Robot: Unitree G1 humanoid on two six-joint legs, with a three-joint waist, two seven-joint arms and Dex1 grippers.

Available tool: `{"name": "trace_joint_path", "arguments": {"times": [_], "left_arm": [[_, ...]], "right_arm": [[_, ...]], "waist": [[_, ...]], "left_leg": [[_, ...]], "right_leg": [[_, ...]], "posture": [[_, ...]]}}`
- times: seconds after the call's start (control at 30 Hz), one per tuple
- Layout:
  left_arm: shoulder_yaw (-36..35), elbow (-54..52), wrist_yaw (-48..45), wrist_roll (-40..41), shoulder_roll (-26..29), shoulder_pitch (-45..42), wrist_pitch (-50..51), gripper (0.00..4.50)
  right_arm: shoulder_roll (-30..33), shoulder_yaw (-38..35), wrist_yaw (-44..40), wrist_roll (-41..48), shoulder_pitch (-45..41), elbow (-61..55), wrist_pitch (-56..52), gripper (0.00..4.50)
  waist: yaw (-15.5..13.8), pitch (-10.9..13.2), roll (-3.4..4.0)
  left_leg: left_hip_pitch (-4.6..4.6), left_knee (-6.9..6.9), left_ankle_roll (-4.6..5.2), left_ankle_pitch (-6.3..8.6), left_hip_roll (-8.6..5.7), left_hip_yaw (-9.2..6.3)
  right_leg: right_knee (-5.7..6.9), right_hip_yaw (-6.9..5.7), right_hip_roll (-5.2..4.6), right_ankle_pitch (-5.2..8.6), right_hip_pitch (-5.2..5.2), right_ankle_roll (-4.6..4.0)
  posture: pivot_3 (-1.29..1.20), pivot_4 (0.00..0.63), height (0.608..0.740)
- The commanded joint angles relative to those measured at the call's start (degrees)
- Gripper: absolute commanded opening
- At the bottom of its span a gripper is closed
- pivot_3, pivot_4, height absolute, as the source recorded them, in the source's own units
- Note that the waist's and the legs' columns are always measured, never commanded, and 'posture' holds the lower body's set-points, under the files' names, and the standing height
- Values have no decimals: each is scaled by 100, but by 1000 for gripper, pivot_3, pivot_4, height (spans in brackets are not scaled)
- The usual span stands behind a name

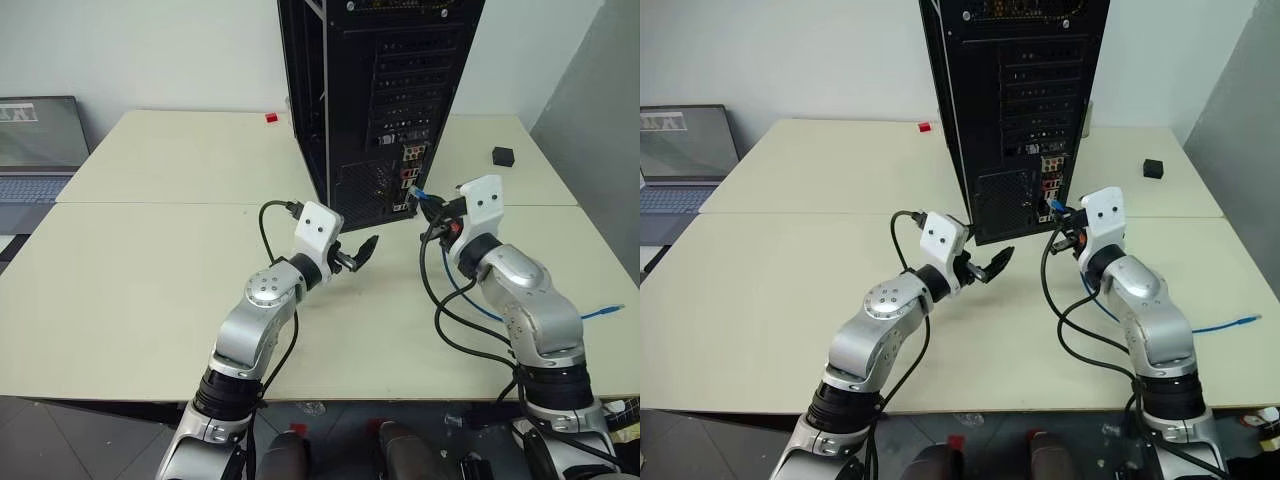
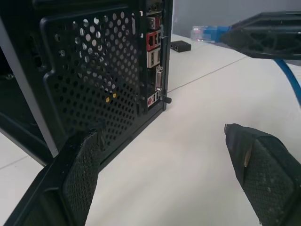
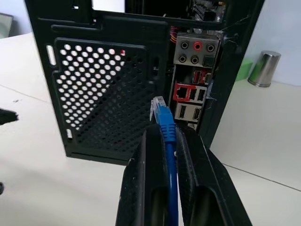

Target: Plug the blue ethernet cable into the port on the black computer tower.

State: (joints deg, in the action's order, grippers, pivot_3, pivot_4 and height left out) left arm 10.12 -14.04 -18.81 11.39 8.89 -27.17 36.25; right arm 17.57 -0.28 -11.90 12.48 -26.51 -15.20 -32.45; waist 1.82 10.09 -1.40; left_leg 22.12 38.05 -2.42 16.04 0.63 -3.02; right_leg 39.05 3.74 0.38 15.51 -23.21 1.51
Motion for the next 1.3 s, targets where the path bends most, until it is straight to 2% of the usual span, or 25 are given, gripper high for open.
{"name": "trace_joint_path", "arguments": {"times": [0.03,0.4,1.3], "left_arm": [[-33,-381,57,38,-25,-176,235,4240],[183,-369,12,-323,166,-85,-271,4240],[173,-296,-195,-504,249,-79,-679,4240]], "right_arm": [[-133,6,146,-149,-159,-112,205,0],[-654,-282,432,-103,-607,375,27,0],[-895,-451,509,-170,-1193,1506,299,0]], "waist": [[1,0,0],[-1,0,0],[4,0,1]], "left_leg": [[0,0,0,0,0,0],[-2,-1,-1,0,0,4],[-1,-5,0,0,-1,9]], "right_leg": [[0,0,0,0,0,0],[0,4,-1,0,-1,-1],[-1,7,-2,-1,-4,-1]], "posture": [[0,150,740],[0,150,740],[0,150,740]]}}
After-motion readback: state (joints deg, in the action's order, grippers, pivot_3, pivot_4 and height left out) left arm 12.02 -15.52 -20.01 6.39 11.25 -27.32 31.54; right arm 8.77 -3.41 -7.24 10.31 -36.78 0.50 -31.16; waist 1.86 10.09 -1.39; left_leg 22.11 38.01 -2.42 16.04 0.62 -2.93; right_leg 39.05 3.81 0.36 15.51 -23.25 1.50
